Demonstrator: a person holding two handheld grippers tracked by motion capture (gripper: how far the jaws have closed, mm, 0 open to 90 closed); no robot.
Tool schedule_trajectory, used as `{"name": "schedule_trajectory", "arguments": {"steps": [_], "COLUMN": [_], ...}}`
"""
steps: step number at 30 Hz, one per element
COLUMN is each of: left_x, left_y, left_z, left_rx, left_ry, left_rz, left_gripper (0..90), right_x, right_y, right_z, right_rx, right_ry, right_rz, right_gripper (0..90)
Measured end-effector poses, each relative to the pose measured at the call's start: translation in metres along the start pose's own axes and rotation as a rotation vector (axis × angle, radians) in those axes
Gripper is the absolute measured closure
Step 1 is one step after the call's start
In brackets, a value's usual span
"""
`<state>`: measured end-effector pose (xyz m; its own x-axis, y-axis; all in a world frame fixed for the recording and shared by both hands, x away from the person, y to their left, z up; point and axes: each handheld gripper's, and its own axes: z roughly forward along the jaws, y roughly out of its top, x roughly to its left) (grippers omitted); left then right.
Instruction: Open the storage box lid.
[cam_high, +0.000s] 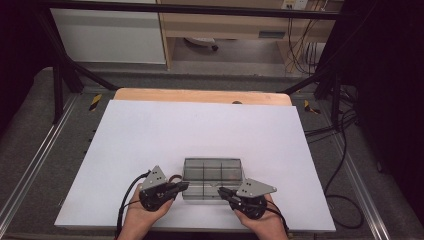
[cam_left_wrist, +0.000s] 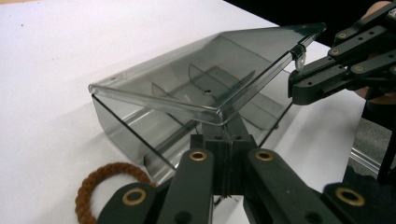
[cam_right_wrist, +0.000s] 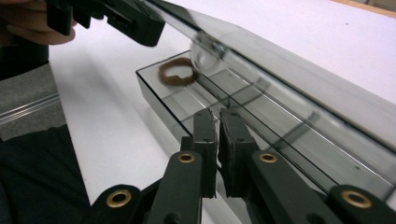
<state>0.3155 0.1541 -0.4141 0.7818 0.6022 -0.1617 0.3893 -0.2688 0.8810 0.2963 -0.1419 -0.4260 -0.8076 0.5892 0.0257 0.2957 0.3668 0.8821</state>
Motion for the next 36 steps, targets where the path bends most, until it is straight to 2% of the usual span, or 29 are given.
{"name": "schedule_trajectory", "arguments": {"steps": [5,12,19,25,30,33,36], "left_x": [0.002,0.005,0.006,0.005,0.005,0.004,0.004], "left_y": [0.008,0.014,0.018,0.018,0.018,0.018,0.018], "left_z": [0.005,0.009,0.009,0.01,0.01,0.01,0.01], "left_rx": [-0.014,-0.017,-0.024,-0.024,-0.022,-0.023,-0.025], "left_ry": [-0.006,0.002,0.003,0.001,0.002,0.001,0.0], "left_rz": [0.0,0.007,0.011,0.016,0.022,0.021,0.021], "left_gripper": [89.7,89.7,89.7,89.7,89.7,89.7,89.7], "right_x": [-0.008,-0.021,-0.032,-0.041,-0.05,-0.057,-0.062], "right_y": [-0.004,-0.008,-0.01,-0.011,-0.009,-0.007,-0.007], "right_z": [-0.01,-0.02,-0.022,-0.014,-0.01,-0.004,0.002], "right_rx": [-0.014,-0.017,-0.03,0.011,-0.02,-0.032,-0.02], "right_ry": [-0.037,-0.1,-0.151,-0.169,-0.197,-0.194,-0.182], "right_rz": [0.032,0.076,0.115,0.135,0.125,0.102,0.094], "right_gripper": [76.3,52.5,33.2,12.6,13.1,15.5,16.4]}}
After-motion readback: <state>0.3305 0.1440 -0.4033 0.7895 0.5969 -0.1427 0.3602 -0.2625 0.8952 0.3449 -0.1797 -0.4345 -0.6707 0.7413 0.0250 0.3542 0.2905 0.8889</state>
